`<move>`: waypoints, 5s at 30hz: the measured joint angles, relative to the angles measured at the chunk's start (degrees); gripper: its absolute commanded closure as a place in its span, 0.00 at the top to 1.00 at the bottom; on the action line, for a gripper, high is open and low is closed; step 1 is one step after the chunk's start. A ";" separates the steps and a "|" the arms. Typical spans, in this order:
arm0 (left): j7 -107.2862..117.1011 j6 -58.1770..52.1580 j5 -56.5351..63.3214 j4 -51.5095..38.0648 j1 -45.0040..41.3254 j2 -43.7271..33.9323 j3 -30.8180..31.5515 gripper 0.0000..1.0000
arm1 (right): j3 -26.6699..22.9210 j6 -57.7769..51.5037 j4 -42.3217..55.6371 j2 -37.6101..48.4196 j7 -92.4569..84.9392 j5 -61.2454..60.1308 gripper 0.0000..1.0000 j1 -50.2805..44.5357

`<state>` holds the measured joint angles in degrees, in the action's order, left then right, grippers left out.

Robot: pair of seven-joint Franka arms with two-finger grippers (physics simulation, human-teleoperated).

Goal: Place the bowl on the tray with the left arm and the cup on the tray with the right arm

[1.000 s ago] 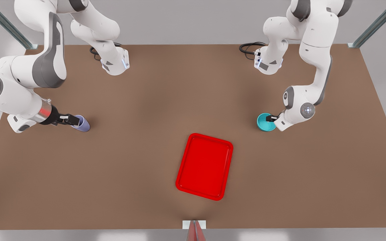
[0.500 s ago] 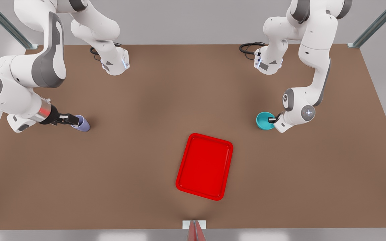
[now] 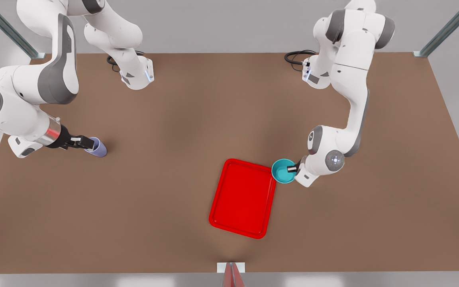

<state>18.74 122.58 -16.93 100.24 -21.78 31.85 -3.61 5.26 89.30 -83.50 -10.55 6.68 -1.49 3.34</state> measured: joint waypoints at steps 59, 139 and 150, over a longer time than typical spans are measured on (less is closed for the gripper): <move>-23.18 -40.22 22.01 -12.66 4.46 -18.93 0.44 1.00 | -1.11 23.98 -40.25 8.34 -18.09 0.08 1.00 21.28; -22.86 -42.68 18.62 -12.96 4.39 -18.23 1.15 1.00 | 12.85 29.60 30.00 -44.77 37.74 -1.97 0.21 -27.85; -22.78 -42.60 18.55 -12.96 4.49 -18.09 1.11 1.00 | 10.20 33.21 26.63 -48.34 32.24 1.41 0.39 -28.65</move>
<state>-4.04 79.98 1.62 87.28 -17.29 13.76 -2.50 15.47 122.50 -56.87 -58.89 38.92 -0.09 -25.31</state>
